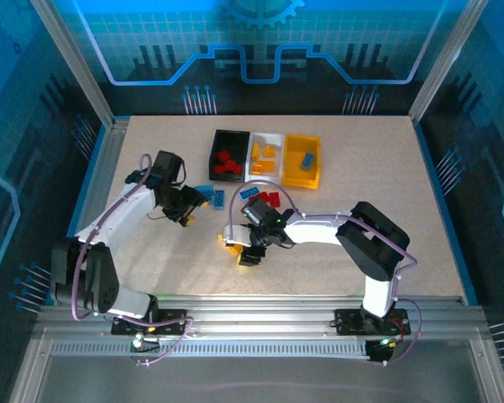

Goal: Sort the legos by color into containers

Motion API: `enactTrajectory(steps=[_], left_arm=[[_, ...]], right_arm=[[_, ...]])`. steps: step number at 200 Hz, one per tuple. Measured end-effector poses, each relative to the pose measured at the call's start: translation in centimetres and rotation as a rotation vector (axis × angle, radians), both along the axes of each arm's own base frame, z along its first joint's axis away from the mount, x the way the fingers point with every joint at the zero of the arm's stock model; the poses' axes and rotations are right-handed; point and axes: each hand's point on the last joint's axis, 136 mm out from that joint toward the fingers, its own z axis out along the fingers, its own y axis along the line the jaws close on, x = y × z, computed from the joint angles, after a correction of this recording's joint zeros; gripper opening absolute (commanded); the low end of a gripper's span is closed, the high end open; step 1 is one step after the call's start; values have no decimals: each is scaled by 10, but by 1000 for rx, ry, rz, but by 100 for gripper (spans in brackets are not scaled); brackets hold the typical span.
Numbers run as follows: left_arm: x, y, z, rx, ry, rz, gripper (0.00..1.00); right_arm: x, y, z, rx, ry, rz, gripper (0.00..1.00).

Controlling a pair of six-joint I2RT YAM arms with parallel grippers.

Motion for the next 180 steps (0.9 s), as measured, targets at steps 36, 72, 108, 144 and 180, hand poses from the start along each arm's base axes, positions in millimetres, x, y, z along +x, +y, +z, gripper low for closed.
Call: enactTrajectory(steps=[36,72,108,144,180], left_arm=[[-13,5,-10,-1,31,0,53],[-22,11,-14,-6,39,16,53],[-31,16,-19,-11,50,34,53],[-36,17,-23,-17,62,38,53],[-40,16,-26,-23,71,36,53]], right_arm=[[5,3,-5,-31,10,6,68],[8,10,-6,-36,48,18,61],[10,14,-6,-33,52,13,48],[12,15,-5,-21,49,-15,42],[10,1,0,-21,43,-78,38]])
